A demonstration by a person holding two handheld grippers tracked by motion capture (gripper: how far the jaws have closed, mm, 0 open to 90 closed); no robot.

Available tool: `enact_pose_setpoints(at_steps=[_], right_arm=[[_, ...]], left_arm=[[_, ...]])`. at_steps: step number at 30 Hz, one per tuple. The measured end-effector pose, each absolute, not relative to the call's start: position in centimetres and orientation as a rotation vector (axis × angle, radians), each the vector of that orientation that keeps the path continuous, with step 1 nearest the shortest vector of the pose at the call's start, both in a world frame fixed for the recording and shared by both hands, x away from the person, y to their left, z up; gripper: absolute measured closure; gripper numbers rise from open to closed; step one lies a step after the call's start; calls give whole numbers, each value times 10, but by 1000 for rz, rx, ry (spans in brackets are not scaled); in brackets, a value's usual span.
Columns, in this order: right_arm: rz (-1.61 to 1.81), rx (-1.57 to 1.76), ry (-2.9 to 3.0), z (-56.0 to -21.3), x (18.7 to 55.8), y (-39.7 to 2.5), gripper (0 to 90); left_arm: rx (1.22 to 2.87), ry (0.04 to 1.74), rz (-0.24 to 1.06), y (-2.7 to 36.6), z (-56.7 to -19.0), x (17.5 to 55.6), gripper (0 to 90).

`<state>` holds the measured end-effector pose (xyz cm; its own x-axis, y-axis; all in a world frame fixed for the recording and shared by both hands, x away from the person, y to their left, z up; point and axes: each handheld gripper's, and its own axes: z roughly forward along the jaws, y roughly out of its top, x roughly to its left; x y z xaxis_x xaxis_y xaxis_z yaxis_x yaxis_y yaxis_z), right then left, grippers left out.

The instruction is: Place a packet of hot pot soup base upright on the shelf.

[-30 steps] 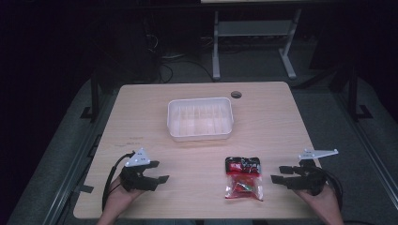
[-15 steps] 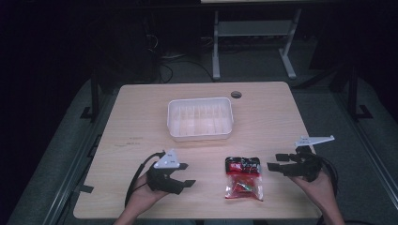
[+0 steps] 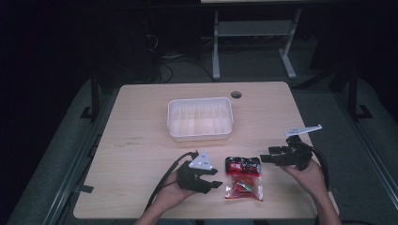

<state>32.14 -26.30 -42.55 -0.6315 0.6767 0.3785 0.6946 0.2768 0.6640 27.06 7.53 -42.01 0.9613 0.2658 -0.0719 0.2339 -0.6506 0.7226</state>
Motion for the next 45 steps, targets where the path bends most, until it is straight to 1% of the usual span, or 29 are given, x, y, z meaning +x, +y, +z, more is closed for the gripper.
enact_pose_setpoints(at_steps=[4, 6, 10, 13, 20, 27, 32, 38, 43, 45], right_arm=[[-1270, -1327, -2493, -430, 326, -257, 355], [-1218, -1324, -2500, -435, 326, -252, 360], [-1167, -1313, -2508, -440, 327, -246, 365], [-1133, -1312, -2501, -443, 328, -243, 377], [-1117, -1360, -2456, -450, 331, -243, 372], [-1103, -1401, -2420, -458, 327, -250, 380], [-1125, -1412, -2354, -460, 321, -258, 390], [-1101, -1365, -2336, -465, 316, -255, 425], [-1103, -1323, -2309, -469, 314, -252, 492], [-1103, -1318, -2298, -470, 314, -250, 506]], left_arm=[[2363, 301, 40, 57, -425, 271, 721], [2395, 280, 39, 48, -429, 272, 763], [2437, 268, 28, 37, -436, 274, 795], [2484, 265, 34, 32, -441, 277, 798], [2557, 255, 59, 25, -450, 277, 787], [2569, 248, 53, 23, -452, 275, 776], [2570, 248, 57, 22, -452, 274, 799], [2568, 250, 56, 23, -452, 273, 798], [2568, 251, 56, 23, -452, 273, 798], [2567, 251, 57, 23, -452, 273, 798]])
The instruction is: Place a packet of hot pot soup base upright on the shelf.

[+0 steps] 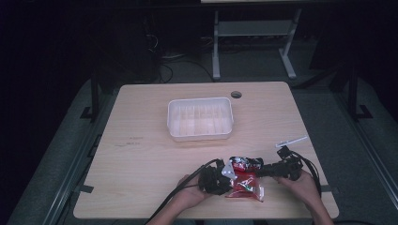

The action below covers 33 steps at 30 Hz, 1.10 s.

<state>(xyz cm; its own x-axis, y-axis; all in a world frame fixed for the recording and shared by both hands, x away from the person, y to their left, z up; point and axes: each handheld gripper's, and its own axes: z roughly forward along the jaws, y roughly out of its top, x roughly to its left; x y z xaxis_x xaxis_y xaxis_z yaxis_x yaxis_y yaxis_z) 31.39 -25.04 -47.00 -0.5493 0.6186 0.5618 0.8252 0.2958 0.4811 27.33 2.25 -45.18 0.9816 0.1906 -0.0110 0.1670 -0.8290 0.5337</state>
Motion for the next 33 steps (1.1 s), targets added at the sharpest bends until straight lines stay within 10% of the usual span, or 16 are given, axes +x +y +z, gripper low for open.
enact_pose_setpoints(at_steps=[12, 33], right_arm=[[-1084, -1292, -2209, -479, 318, -241, 850], [-1260, -1258, -2325, -438, 300, -242, 900]], left_arm=[[2544, 262, 70, 25, -453, 272, 797], [2468, 333, 113, 68, -433, 263, 666]])
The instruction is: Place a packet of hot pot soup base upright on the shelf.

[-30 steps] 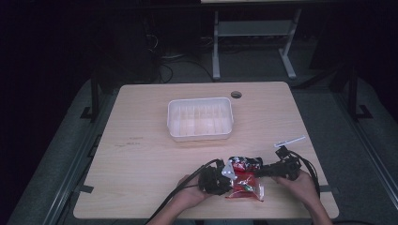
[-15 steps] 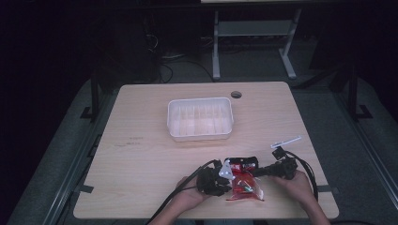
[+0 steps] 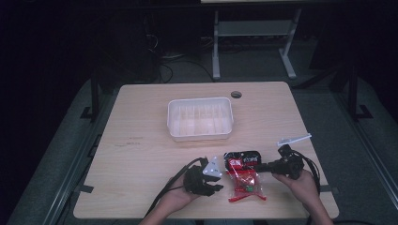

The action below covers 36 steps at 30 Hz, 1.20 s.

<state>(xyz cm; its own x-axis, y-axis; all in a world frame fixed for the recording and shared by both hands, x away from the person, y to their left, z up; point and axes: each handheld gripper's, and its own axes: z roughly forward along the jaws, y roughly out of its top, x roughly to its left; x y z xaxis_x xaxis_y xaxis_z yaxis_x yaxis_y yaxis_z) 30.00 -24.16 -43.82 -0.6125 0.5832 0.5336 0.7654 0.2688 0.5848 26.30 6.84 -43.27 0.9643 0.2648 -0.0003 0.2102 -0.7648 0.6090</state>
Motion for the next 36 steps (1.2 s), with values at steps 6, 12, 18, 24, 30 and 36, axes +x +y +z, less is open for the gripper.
enact_pose_setpoints(at_steps=[6, 12, 18, 24, 30, 36], right_arm=[[-1313, -1241, -2381, -419, 293, -239, 900], [-1383, -1234, -2442, -397, 285, -235, 900], [-1429, -1231, -2450, -378, 285, -229, 900], [-1455, -1255, -2431, -368, 291, -227, 900], [-1495, -1285, -2386, -361, 298, -226, 900], [-1536, -1305, -2366, -349, 304, -219, 900]], left_arm=[[2434, 372, 142, 95, -429, 261, 636], [2421, 401, 198, 120, -426, 257, 615], [2408, 454, 223, 144, -427, 254, 601], [2394, 497, 242, 163, -428, 253, 586], [2386, 529, 253, 179, -428, 253, 571], [2365, 548, 243, 186, -432, 253, 534]])
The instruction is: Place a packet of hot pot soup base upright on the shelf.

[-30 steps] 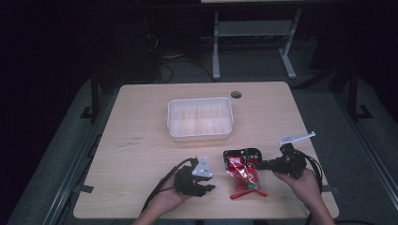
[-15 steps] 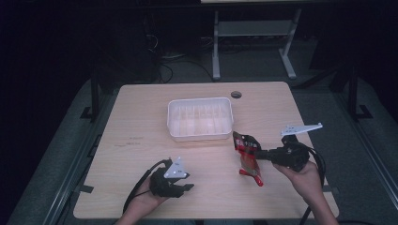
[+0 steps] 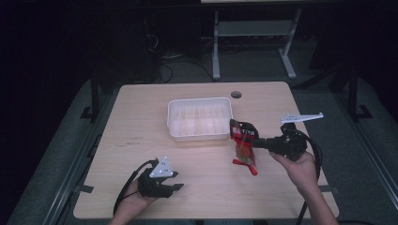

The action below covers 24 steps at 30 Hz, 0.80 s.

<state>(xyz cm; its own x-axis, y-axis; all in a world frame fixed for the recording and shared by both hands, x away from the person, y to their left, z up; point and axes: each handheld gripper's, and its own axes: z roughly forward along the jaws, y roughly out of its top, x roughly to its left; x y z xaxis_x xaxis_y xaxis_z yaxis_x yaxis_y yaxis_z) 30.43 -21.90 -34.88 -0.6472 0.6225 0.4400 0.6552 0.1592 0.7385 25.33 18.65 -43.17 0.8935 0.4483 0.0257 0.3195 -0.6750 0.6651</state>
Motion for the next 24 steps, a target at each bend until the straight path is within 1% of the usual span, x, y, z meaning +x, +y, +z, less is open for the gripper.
enact_pose_setpoints(at_steps=[7, 17, 24], right_arm=[[-1567, -1319, -2357, -338, 311, -212, 900], [-1627, -1338, -2351, -324, 330, -198, 900], [-1645, -1369, -2375, -310, 344, -187, 900]], left_arm=[[2331, 569, 251, 193, -429, 253, 513], [2313, 613, 261, 203, -428, 255, 496], [2304, 629, 270, 205, -428, 256, 464]])
